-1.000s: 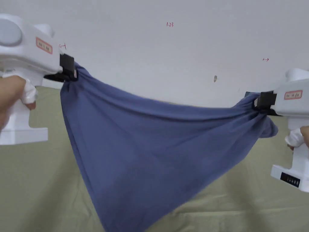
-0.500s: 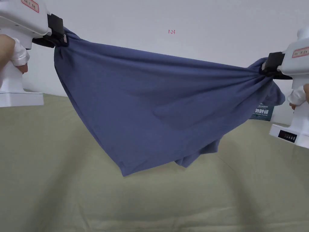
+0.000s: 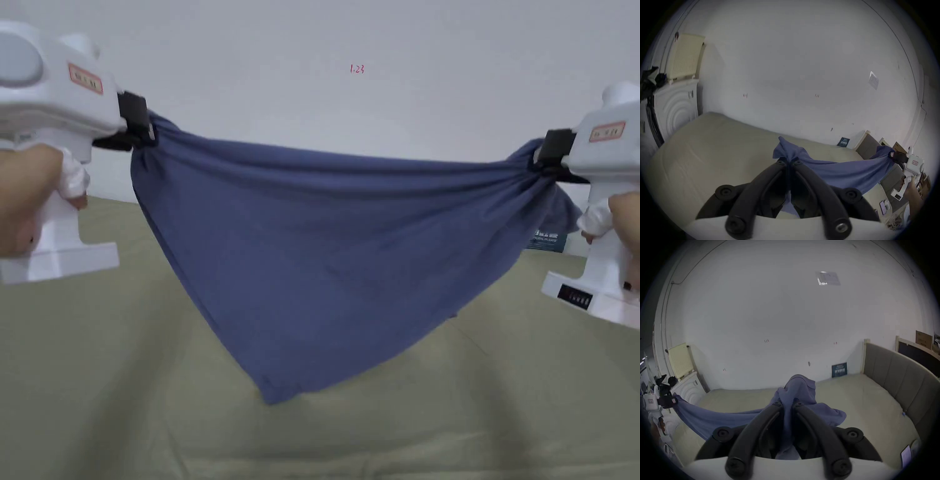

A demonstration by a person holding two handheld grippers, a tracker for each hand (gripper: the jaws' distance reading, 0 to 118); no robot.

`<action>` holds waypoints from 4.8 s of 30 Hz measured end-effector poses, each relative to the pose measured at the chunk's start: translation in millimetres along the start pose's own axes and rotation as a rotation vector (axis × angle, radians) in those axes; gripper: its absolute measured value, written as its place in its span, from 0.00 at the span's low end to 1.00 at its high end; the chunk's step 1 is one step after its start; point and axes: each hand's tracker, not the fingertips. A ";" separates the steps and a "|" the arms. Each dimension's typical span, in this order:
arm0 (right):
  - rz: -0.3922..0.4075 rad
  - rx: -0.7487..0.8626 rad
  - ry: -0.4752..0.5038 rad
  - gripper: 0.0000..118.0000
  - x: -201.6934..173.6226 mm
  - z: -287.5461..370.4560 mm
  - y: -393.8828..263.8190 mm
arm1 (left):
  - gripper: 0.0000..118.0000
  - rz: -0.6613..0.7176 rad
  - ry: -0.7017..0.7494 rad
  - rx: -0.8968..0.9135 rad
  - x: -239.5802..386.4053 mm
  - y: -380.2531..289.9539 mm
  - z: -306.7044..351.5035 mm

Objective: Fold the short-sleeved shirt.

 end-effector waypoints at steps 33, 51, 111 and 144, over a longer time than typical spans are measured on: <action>0.015 -0.618 -0.037 0.08 86.8 92.6 -279.6 | 0.01 0.186 0.010 -0.570 -77.5 -317.9 69.4; 0.142 -0.337 -0.030 0.73 28.0 139.0 -240.7 | 0.96 0.032 0.033 -0.276 18.5 -278.0 132.9; 0.571 -0.676 0.105 0.04 -8.0 -163.2 -196.3 | 0.01 -0.067 0.230 -0.475 -38.9 -346.2 74.0; 0.319 0.305 -0.130 0.04 -0.5 -9.5 183.8 | 0.01 -0.540 0.392 0.128 85.7 103.7 -7.0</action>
